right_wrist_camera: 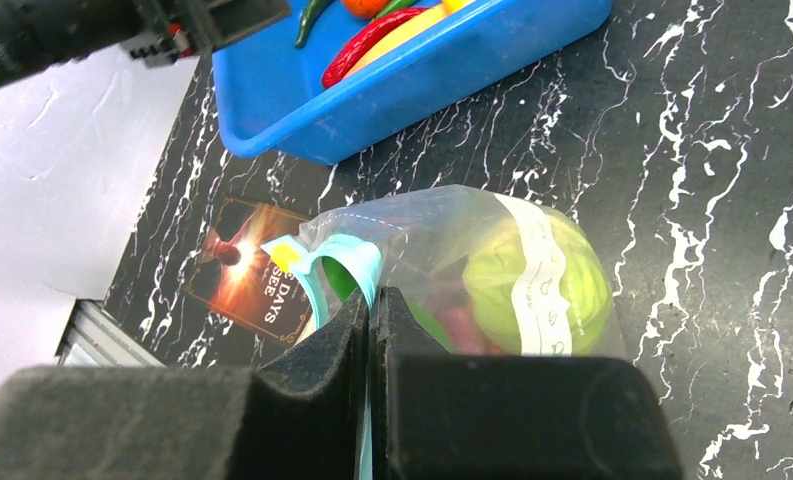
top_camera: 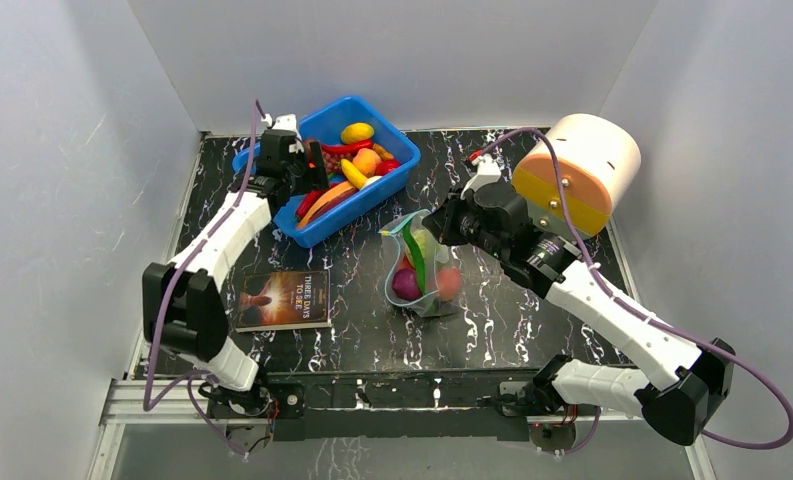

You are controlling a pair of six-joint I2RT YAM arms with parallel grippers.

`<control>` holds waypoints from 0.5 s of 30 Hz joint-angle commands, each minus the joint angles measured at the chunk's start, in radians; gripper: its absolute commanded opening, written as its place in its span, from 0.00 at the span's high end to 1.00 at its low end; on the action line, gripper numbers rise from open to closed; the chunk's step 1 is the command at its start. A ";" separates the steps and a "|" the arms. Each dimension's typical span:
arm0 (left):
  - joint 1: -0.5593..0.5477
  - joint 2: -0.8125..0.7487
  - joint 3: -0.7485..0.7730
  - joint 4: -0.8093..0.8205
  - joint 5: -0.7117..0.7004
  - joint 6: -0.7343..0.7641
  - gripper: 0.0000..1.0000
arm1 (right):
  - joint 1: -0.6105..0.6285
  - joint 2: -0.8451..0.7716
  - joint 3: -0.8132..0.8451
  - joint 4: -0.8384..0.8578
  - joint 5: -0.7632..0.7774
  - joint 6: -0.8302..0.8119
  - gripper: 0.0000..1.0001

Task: Place the food in the zip-top bag and seal the zipper
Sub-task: Pick up the fake fruit from the bin.

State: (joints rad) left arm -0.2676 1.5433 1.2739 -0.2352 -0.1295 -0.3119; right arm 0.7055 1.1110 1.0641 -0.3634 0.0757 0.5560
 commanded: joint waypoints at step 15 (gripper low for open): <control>0.138 0.468 0.389 0.091 0.032 0.085 0.16 | -0.003 -0.007 0.110 -0.003 0.040 0.005 1.00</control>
State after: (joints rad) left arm -0.1459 1.9896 1.5913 -0.1581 -0.1028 -0.2703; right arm 0.7055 1.1076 1.0996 -0.4107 0.0841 0.5591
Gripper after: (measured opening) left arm 0.831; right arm 0.009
